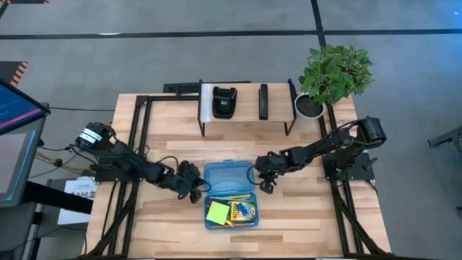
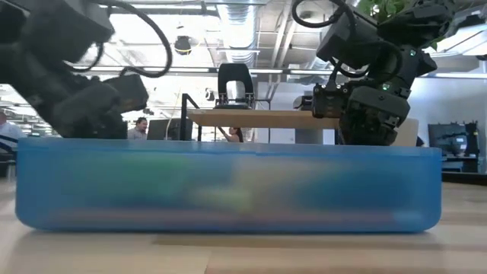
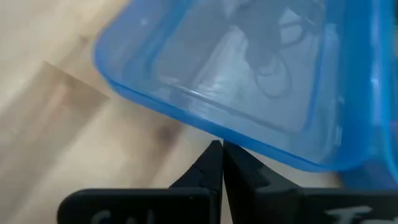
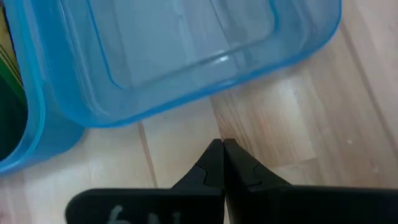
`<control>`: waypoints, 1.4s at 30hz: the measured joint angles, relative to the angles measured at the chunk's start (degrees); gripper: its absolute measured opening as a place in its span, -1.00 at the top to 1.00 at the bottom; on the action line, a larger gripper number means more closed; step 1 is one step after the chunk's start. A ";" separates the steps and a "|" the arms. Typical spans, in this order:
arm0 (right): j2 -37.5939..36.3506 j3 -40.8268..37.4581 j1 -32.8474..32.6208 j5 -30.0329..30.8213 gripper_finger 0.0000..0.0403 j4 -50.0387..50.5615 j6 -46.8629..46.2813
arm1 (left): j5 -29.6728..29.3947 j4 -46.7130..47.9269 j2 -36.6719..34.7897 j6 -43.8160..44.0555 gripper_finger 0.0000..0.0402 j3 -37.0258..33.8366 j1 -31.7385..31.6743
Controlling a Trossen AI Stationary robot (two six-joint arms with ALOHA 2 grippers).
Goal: Pack school essentials
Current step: Close the blue supply box
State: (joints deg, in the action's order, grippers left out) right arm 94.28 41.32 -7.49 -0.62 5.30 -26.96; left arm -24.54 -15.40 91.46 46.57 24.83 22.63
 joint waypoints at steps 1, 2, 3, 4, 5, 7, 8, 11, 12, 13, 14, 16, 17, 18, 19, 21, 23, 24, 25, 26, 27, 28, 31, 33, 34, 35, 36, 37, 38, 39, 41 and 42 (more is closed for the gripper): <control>0.00 0.00 0.23 -0.06 0.94 -0.02 -0.02 | 0.03 0.00 0.00 -0.87 1.00 -0.01 -0.94; 0.00 0.00 0.53 -0.07 0.94 -0.04 -0.01 | 0.07 0.00 0.00 -1.78 1.00 -0.01 -1.84; -0.01 0.00 0.85 -0.11 0.94 -0.04 -0.01 | 0.07 0.00 0.00 -2.74 1.00 -0.04 -2.79; -0.02 0.00 1.17 -0.17 0.94 -0.08 -0.02 | 0.03 0.02 0.00 -3.65 1.00 -0.04 -3.75; -0.02 0.00 1.54 -0.24 0.94 -0.15 -0.02 | 0.03 0.02 0.00 -4.43 1.00 -0.04 -4.62; -0.02 0.00 2.19 -0.24 0.94 -0.45 -0.02 | 0.31 -0.03 0.02 -6.01 1.00 -0.08 -6.23; -0.02 0.00 2.57 -0.15 0.94 -0.90 -0.02 | 0.73 -0.22 0.02 -6.90 1.00 -0.11 -7.03; -0.04 0.00 3.77 0.77 0.94 -2.97 0.00 | 2.47 -1.94 0.02 -9.31 1.00 -0.21 -9.11; -0.03 -0.01 4.12 1.01 0.94 -3.29 0.02 | 3.13 -2.38 0.03 -10.03 1.00 -0.24 -9.68; -0.02 -0.08 4.46 1.12 0.94 -3.54 0.02 | 3.65 -2.93 0.04 -10.73 1.00 -0.26 -10.18; -0.02 -0.09 4.82 1.11 0.94 -3.78 0.11 | 3.98 -3.49 0.07 -11.52 1.00 -0.30 -10.59; -0.02 -0.11 5.25 1.05 0.94 -4.20 0.28 | 4.76 -4.33 0.09 -12.55 1.00 -0.36 -11.18; -0.02 -0.11 5.46 1.03 0.94 -4.28 0.28 | 4.89 -4.59 0.11 -13.01 1.00 -0.36 -11.40; -0.02 -0.11 5.67 1.03 0.94 -4.49 0.30 | 4.95 -4.79 0.13 -13.33 1.00 -0.36 -11.57; -0.02 -0.11 5.85 1.01 0.94 -4.86 0.37 | 5.11 -4.86 0.09 -13.61 1.00 -0.36 -11.72; -0.02 -0.11 6.10 1.01 0.94 -5.79 0.42 | 5.26 -5.03 0.09 -14.31 1.00 -0.36 -12.04; -0.14 0.09 6.16 1.03 0.94 -6.88 0.44 | 5.23 -5.20 0.13 -14.76 1.00 -0.34 -12.38; -0.22 0.09 6.14 1.01 0.94 -6.78 0.44 | 5.23 -5.22 0.13 -14.98 1.00 -0.34 -12.52; -0.43 0.09 6.12 0.80 0.94 -6.57 0.42 | 5.19 -5.26 0.13 -15.23 1.00 -0.34 -12.61; -0.75 0.07 6.12 0.64 0.94 -6.42 0.43 | 5.13 -5.30 0.13 -15.35 1.00 -0.34 -12.69; -0.96 0.07 6.04 0.63 0.94 -6.59 0.44 | 5.07 -5.33 0.13 -15.40 1.00 -0.34 -12.72; -1.12 0.07 5.99 0.57 0.94 -6.50 0.43 | 4.99 -5.45 0.13 -15.46 1.00 -0.34 -12.72; -2.56 0.04 5.99 0.52 0.94 -6.02 0.46 | 4.79 -5.73 0.13 -16.00 1.00 -0.34 -12.72; -3.61 -0.02 5.99 0.50 0.94 -5.37 0.48 | 4.78 -6.03 0.13 -16.31 1.00 -0.34 -12.72; -4.26 -0.02 5.99 0.52 0.94 -5.45 0.58 | 4.75 -6.04 0.13 -16.60 1.00 -0.36 -12.72; -4.82 -0.02 5.99 0.52 0.94 -5.41 0.63 | 4.63 -6.02 0.13 -16.81 1.00 -0.36 -12.71; -5.39 -0.02 5.99 0.52 0.94 -5.17 0.63 | 4.62 -6.13 0.12 -16.89 1.00 -0.36 -12.70; -6.01 -0.02 5.98 0.52 0.94 -5.14 0.78 | 4.64 -6.19 0.04 -17.05 1.00 -0.36 -12.70; -6.70 -0.02 5.95 0.52 0.94 -5.25 0.94 | 4.65 -6.11 -0.12 -17.28 1.00 -0.39 -12.70; -7.37 -0.02 5.85 0.53 0.94 -5.22 0.97 | 4.81 -5.97 -0.42 -17.50 1.00 -0.41 -12.67; -8.38 -0.02 5.69 0.55 0.94 -5.12 1.36 | 5.06 -6.16 -1.52 -18.59 1.00 -0.43 -12.65; -8.90 -0.02 5.62 0.55 0.94 -5.11 1.65 | 5.11 -6.18 -2.20 -19.08 1.00 -0.41 -12.65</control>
State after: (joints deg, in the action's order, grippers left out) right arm 85.38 41.30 -1.86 -0.08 0.19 -25.31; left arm -19.44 -21.57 89.27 27.49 24.43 9.98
